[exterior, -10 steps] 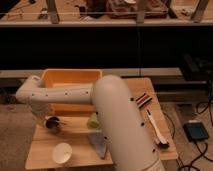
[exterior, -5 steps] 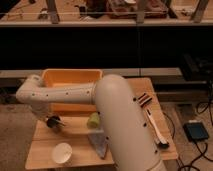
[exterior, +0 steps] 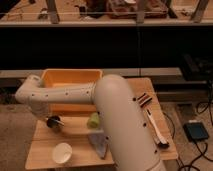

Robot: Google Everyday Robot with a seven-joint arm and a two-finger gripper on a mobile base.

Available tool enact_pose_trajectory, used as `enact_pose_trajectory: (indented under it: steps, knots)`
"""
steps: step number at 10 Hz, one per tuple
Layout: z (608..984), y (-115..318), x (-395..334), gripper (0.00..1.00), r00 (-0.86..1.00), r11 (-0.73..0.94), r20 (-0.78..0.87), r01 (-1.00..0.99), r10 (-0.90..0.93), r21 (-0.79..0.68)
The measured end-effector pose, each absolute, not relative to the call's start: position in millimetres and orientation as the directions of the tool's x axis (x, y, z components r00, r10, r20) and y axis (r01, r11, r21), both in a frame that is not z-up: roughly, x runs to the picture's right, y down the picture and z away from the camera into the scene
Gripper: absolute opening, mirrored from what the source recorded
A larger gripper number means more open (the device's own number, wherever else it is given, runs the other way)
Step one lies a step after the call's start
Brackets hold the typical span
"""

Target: Place fork in table surface

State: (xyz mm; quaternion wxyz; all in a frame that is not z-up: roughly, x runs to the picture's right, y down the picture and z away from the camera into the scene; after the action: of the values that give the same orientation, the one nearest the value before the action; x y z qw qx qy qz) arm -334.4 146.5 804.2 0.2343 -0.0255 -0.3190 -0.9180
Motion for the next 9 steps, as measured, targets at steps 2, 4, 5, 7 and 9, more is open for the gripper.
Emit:
enact_pose_trajectory:
  steps: [2,4,5,7,9]
  knots:
    - [801,143,-333,0.14,-0.886,-0.688,0.201,0.453,-0.417,0.566]
    - [793,137,-334,0.14,-0.886,-0.698,0.209,0.456,-0.413,0.553]
    - [787,132,-335,0.14,-0.886,-0.704,0.213,0.458,-0.412,0.543]
    - [778,123,-337,0.14,-0.881,-0.707,0.246,0.472,-0.405,0.527]
    - [772,118,-337,0.14,-0.867,-0.696,0.298,0.499,-0.4,0.517]
